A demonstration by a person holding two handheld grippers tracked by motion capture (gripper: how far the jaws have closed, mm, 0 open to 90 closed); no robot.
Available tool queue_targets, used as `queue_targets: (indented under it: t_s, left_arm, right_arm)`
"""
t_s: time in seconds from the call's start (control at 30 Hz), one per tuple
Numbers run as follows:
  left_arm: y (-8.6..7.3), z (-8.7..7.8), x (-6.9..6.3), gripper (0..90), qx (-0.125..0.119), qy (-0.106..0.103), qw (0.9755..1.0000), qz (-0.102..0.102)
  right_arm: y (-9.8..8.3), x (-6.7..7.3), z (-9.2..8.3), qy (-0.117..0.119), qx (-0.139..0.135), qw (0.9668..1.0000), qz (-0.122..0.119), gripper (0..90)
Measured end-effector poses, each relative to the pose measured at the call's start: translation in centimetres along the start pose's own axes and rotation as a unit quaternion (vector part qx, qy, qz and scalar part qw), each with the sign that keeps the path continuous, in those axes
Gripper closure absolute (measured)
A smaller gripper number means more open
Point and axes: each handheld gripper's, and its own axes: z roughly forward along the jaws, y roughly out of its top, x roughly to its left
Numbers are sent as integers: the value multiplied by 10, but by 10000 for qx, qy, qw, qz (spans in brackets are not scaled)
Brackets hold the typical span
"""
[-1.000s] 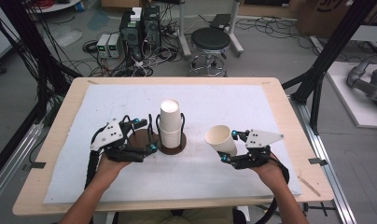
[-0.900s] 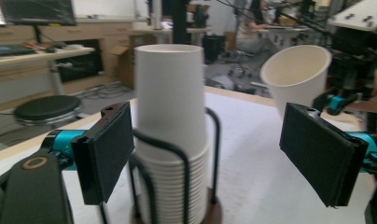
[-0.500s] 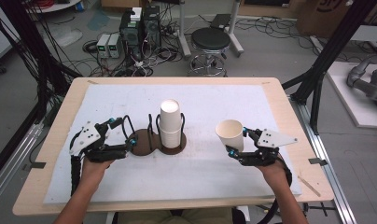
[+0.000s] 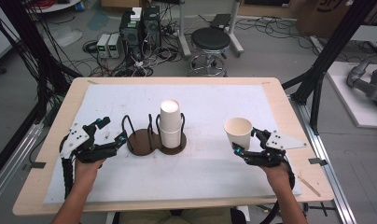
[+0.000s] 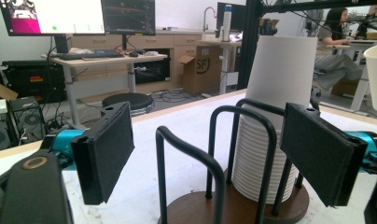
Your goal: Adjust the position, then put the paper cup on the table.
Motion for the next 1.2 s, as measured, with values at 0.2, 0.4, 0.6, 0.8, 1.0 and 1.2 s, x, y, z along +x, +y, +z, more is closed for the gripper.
queue_targets:
  t_s: [0.2,0.4,0.6,0.8,1.0,1.2]
  left_arm:
    - [0,0,-2,176,15,-15,10000,38]
    - [1,1,-3,176,1,-6,10000,83]
    - [-2,1,-1,176,7,-6,10000,36]
    - [-3,1,2,176,1,49,10000,16]
    - [-2,0,4,176,-4,95,9999,34]
    - [-4,2,3,176,38,83,10000,35]
  right_arm:
    - [0,-1,-1,-17,-29,10000,19,321]
    - [1,-1,-3,-42,-99,9999,8,321]
    - [0,-2,-6,-131,-104,9999,28,321]
    - [-3,-6,-5,-301,-82,9995,51,321]
    - [-8,-14,-1,-584,-29,9982,129,319]
    - [-12,-22,2,-990,5,9948,235,319]
